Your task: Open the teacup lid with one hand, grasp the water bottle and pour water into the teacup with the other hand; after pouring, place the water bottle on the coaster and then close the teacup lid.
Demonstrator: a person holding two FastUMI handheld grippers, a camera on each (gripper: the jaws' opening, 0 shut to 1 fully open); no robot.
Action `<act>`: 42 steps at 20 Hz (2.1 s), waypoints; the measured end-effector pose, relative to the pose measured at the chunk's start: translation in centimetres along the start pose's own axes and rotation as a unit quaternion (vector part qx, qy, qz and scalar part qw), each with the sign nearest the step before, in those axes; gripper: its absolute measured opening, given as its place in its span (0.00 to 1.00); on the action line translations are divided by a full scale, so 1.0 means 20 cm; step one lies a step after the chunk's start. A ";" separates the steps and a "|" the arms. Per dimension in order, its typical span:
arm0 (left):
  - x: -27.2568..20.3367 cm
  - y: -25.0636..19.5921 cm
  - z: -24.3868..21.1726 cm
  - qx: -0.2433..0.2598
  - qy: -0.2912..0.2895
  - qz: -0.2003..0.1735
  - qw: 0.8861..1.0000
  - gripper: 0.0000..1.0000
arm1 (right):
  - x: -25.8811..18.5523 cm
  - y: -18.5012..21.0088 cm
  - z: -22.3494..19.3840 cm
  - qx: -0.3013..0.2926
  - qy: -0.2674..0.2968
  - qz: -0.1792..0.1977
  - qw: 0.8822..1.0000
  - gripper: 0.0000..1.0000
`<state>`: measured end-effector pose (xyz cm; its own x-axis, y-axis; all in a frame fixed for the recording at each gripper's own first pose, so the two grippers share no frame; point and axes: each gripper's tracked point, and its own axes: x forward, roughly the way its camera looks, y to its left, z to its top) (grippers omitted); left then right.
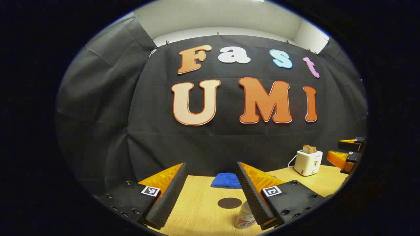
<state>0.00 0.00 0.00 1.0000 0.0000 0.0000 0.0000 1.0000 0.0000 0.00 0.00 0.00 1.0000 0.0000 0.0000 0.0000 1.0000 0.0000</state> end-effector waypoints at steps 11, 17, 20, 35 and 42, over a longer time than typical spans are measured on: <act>-0.03 -0.13 -0.07 -0.004 0.001 -0.031 1.000 0.95 | 0.01 -0.04 -0.08 0.002 0.012 0.000 1.000 0.96; -0.04 -0.16 -0.12 -0.012 0.008 -0.033 0.999 1.00 | 0.00 -0.04 -0.08 0.006 0.010 0.005 1.000 0.96; -0.06 -0.18 -0.19 -0.011 0.017 -0.040 0.999 1.00 | 0.00 -0.02 -0.13 0.006 0.020 0.012 1.000 0.96; -0.11 -0.40 -0.57 0.007 0.090 -0.089 0.992 1.00 | -0.08 0.16 -0.62 0.002 0.147 0.076 0.986 0.93; -0.11 -0.47 -0.74 -0.003 0.130 -0.107 0.986 0.98 | -0.07 0.21 -0.79 -0.029 0.183 0.093 0.978 0.83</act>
<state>-2.18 -9.44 -14.82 0.9434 -0.2111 -0.2558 0.2093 0.9772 -0.0346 -1.43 4.20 -15.81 0.9156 0.1710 -0.3638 -0.1926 0.9810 -0.0236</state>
